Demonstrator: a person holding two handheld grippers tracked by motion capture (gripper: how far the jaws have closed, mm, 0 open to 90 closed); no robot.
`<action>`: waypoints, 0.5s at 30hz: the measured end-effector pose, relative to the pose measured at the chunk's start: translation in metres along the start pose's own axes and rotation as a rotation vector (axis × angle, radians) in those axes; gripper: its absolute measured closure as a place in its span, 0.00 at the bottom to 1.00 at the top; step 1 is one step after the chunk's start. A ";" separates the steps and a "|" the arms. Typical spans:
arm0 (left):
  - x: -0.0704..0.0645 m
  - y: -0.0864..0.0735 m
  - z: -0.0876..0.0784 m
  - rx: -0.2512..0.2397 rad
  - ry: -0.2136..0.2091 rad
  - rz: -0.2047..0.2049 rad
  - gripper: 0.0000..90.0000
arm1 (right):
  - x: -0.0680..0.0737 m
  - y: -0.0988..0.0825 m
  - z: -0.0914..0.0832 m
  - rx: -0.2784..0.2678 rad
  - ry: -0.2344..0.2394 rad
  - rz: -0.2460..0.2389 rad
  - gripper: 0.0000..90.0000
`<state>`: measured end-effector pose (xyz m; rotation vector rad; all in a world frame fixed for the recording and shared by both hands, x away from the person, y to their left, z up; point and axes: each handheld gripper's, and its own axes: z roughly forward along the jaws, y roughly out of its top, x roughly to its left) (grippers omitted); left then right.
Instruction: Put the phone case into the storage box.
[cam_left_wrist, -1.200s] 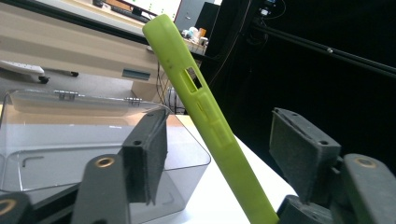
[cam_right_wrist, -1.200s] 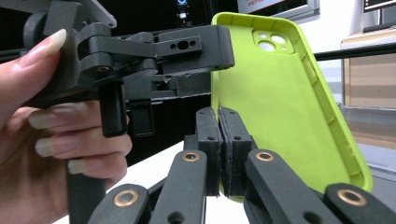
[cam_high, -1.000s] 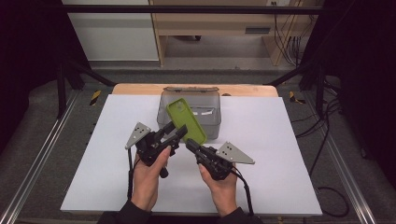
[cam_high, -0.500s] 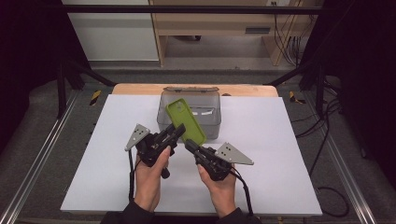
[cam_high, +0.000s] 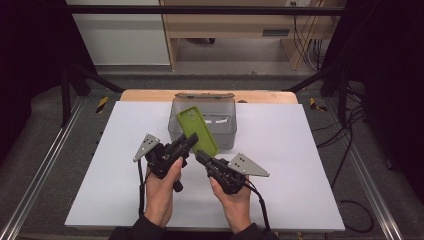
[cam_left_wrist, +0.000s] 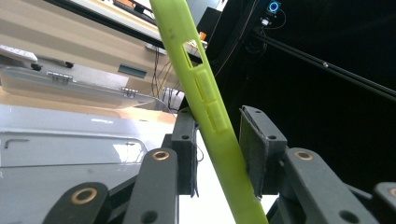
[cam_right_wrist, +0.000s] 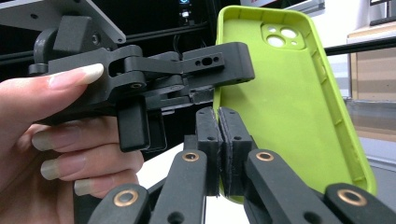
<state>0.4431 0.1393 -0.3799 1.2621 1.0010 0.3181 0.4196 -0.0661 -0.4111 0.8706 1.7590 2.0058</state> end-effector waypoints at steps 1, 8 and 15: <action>0.001 -0.001 0.000 -0.002 0.000 -0.010 0.76 | 0.000 0.000 0.000 0.002 0.000 -0.003 0.98; 0.006 -0.003 -0.003 -0.006 -0.035 -0.081 0.84 | 0.002 -0.007 0.004 0.028 -0.014 -0.024 0.97; 0.006 -0.006 -0.004 -0.007 -0.020 -0.049 0.86 | 0.001 -0.011 0.008 0.043 -0.009 -0.024 0.93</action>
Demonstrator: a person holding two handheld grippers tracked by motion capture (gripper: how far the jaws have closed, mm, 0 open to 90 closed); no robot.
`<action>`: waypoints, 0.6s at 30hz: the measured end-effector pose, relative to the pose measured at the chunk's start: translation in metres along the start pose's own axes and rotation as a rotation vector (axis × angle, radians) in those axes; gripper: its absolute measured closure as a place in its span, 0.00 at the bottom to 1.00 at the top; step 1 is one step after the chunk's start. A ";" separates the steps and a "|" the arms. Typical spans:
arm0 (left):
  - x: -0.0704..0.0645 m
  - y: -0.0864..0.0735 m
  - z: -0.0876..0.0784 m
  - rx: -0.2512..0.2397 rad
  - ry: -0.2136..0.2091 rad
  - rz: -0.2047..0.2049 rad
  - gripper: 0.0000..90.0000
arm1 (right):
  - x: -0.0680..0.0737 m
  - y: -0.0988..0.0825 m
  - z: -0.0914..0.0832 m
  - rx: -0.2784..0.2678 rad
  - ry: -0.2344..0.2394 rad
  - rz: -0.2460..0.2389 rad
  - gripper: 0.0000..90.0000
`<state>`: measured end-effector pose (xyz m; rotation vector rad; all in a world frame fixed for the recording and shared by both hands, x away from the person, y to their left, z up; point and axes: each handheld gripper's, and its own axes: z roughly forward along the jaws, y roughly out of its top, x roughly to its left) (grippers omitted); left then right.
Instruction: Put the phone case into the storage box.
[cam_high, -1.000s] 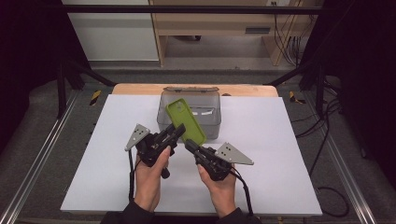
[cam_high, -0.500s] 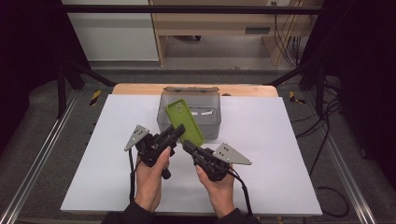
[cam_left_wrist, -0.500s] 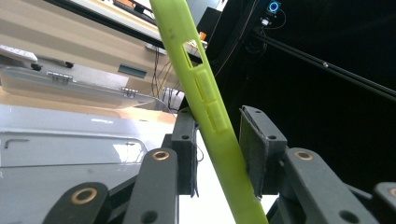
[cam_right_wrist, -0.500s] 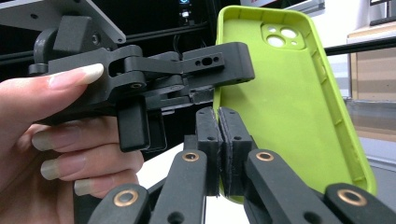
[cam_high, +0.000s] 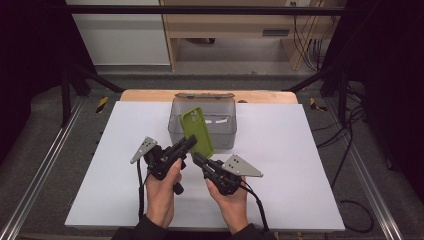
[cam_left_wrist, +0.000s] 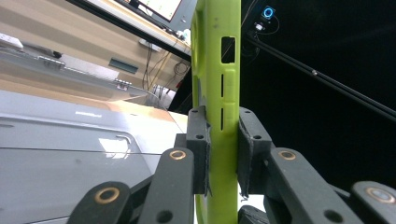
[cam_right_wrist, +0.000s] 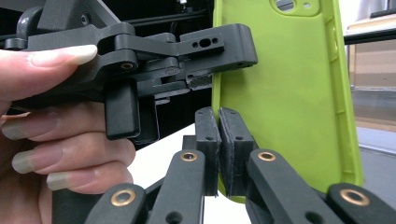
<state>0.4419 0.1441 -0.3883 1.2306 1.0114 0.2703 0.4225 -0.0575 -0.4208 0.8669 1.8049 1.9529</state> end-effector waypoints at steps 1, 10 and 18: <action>0.002 0.000 -0.002 -0.002 0.021 0.025 0.86 | -0.001 0.001 -0.001 0.001 -0.001 -0.012 0.87; 0.020 0.007 -0.012 -0.002 0.078 0.066 0.86 | -0.018 0.006 -0.010 0.089 -0.106 -0.072 0.45; 0.029 0.015 -0.019 0.023 0.113 0.111 0.86 | -0.034 0.000 -0.019 0.214 -0.225 -0.168 0.13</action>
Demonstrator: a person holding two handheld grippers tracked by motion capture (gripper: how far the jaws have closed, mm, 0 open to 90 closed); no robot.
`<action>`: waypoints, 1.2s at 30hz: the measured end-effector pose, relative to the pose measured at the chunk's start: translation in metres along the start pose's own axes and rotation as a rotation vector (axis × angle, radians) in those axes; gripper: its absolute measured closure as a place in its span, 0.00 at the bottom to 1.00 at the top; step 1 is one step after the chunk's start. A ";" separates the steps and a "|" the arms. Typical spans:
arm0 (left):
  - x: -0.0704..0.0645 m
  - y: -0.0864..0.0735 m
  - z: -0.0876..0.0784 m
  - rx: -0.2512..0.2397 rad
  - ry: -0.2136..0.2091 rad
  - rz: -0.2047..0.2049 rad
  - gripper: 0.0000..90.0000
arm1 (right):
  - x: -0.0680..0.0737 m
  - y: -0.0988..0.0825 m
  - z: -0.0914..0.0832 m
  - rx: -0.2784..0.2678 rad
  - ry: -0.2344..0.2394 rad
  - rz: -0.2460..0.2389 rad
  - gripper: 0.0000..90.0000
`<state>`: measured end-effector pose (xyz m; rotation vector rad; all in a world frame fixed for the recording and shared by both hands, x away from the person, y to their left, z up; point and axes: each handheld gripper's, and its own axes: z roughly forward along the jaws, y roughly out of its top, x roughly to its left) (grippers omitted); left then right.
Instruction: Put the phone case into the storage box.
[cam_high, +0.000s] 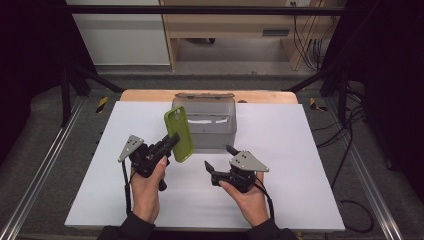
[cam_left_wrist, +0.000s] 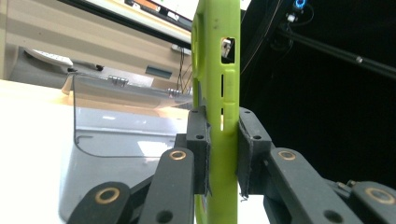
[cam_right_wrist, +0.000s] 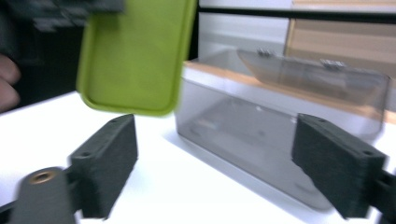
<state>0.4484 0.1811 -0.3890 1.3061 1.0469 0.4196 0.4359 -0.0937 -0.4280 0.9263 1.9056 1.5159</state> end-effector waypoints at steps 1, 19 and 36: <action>0.000 0.000 0.000 0.007 0.002 0.010 0.86 | -0.006 -0.005 -0.006 0.013 -0.013 -0.019 0.13; 0.002 0.019 0.012 0.059 0.013 0.021 0.86 | -0.062 -0.034 -0.057 0.042 -0.064 -0.039 0.07; 0.013 0.055 0.027 0.057 0.069 0.071 0.86 | -0.082 -0.046 -0.088 0.003 -0.075 -0.072 0.08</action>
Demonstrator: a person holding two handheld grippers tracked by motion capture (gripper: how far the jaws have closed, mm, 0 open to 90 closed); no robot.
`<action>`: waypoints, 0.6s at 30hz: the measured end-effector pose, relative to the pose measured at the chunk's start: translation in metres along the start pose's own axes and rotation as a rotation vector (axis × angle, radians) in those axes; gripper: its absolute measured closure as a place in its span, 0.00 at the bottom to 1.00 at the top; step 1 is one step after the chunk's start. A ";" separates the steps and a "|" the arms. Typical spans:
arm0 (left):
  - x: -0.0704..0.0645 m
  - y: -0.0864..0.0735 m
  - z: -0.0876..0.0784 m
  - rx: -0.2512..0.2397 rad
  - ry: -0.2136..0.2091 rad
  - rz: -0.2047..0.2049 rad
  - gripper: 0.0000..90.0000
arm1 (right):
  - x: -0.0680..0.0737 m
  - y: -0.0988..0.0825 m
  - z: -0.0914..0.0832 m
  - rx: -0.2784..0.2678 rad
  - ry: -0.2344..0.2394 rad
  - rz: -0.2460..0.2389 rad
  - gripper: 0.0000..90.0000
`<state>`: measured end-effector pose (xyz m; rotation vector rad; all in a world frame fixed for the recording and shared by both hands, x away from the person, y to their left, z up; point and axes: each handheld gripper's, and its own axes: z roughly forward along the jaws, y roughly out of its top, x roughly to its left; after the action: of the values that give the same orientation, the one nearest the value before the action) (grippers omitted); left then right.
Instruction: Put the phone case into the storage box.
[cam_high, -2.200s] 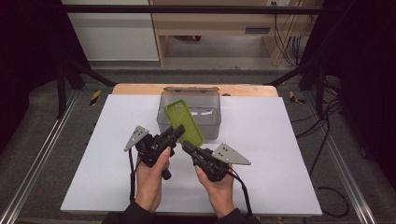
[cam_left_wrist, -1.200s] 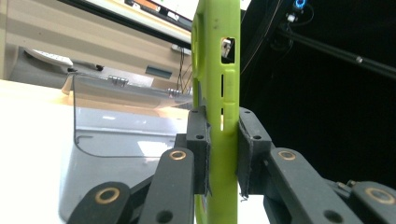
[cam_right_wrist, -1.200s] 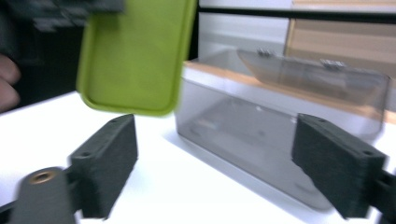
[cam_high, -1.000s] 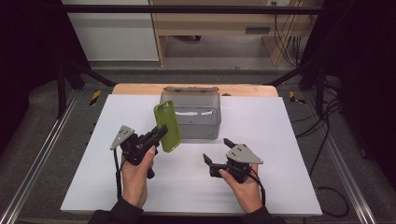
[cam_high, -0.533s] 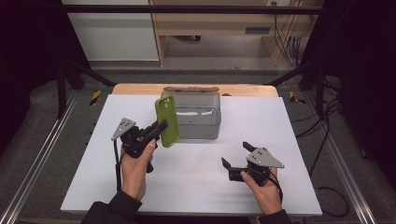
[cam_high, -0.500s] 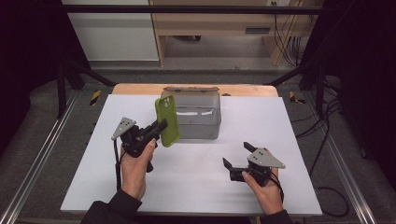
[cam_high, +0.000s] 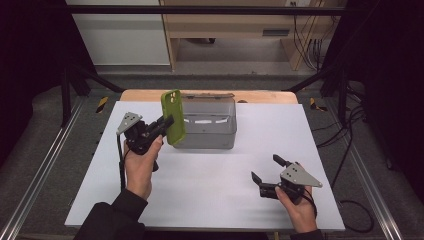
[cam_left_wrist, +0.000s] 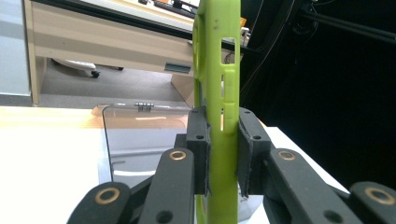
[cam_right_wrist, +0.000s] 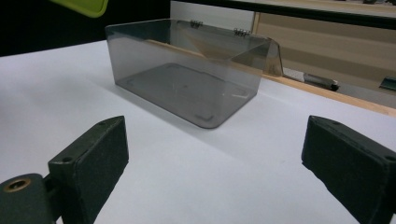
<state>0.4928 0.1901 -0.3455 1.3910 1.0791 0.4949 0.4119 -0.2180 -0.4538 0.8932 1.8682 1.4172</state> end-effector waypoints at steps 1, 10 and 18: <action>0.001 0.002 0.001 0.002 0.000 -0.003 0.86 | -0.001 -0.004 -0.002 0.000 0.002 -0.002 0.07; 0.009 0.014 0.018 0.023 0.007 -0.030 0.86 | -0.012 -0.016 -0.010 -0.005 -0.041 -0.006 0.05; 0.016 0.031 0.037 0.015 0.026 -0.061 0.86 | -0.011 -0.014 -0.006 0.004 -0.049 -0.020 0.05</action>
<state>0.5405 0.1886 -0.3275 1.3636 1.1453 0.4626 0.4117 -0.2333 -0.4656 0.9005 1.8400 1.3679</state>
